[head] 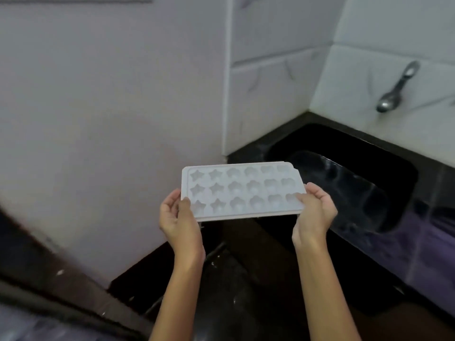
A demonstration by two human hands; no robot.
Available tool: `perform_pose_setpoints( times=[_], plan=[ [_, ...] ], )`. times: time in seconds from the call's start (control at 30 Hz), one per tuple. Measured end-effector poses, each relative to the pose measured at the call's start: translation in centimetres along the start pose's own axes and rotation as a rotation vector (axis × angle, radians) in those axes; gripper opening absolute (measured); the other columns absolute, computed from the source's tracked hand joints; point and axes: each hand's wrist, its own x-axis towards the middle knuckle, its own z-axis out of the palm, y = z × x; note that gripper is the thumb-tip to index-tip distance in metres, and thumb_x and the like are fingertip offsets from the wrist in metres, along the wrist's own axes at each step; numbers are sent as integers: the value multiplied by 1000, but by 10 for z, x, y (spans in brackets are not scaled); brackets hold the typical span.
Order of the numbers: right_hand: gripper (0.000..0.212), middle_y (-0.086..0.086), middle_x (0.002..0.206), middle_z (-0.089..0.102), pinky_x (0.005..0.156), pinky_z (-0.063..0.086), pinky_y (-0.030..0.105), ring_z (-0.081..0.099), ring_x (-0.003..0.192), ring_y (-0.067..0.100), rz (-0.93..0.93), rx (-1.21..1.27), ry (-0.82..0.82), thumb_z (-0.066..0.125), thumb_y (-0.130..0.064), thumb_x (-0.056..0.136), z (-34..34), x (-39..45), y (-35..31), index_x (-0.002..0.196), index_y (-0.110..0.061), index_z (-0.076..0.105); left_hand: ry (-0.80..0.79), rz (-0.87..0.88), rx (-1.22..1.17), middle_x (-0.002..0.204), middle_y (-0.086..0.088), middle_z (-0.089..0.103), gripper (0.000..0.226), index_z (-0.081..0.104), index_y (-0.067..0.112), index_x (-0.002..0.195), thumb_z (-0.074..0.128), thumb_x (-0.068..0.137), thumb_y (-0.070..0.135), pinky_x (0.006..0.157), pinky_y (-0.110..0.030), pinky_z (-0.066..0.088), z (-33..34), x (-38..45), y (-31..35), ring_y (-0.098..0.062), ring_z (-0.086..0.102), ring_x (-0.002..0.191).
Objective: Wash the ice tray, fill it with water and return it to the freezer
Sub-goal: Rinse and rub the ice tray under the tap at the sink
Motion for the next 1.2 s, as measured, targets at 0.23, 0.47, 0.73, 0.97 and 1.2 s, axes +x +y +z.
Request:
perform_pose_setpoints(
  times=[0.23, 0.47, 0.73, 0.97, 1.2],
  plan=[
    [32, 11, 110, 66, 89, 55, 37, 65, 103, 24, -29, 41, 198, 55, 13, 77, -52, 61, -20, 98, -12, 60, -234, -177, 52, 106, 1, 67, 21, 63, 17, 109, 50, 96, 9, 75, -21, 51, 73, -18, -45, -13, 65, 99],
    [32, 6, 98, 63, 71, 53, 28, 64, 87, 21, 1, 115, 275, 46, 13, 80, -87, 143, -59, 89, -14, 59, -346, -250, 51, 106, -2, 67, 20, 62, 23, 95, 48, 97, 9, 85, -33, 54, 165, -44, -79, -17, 65, 99],
    [31, 9, 100, 65, 89, 54, 40, 63, 100, 27, -37, 105, 298, 46, 12, 76, -131, 234, -99, 85, -15, 60, -447, -351, 51, 108, -3, 65, 18, 55, 17, 115, 49, 98, 16, 69, -32, 55, 264, -75, -125, -19, 64, 98],
    [33, 7, 96, 64, 80, 55, 34, 63, 96, 25, 1, 126, 330, 45, 14, 77, -153, 286, -108, 85, -14, 59, -504, -507, 8, 111, -9, 67, 26, 58, 8, 119, 52, 97, 22, 71, -33, 53, 306, -86, -159, -23, 65, 99],
    [34, 6, 99, 64, 82, 53, 32, 63, 101, 25, 16, 128, 350, 46, 14, 77, -151, 329, -113, 85, -15, 60, -609, -609, -29, 114, -12, 67, 32, 57, 11, 119, 48, 98, 34, 76, -45, 53, 343, -74, -178, -29, 64, 104]
  ],
)
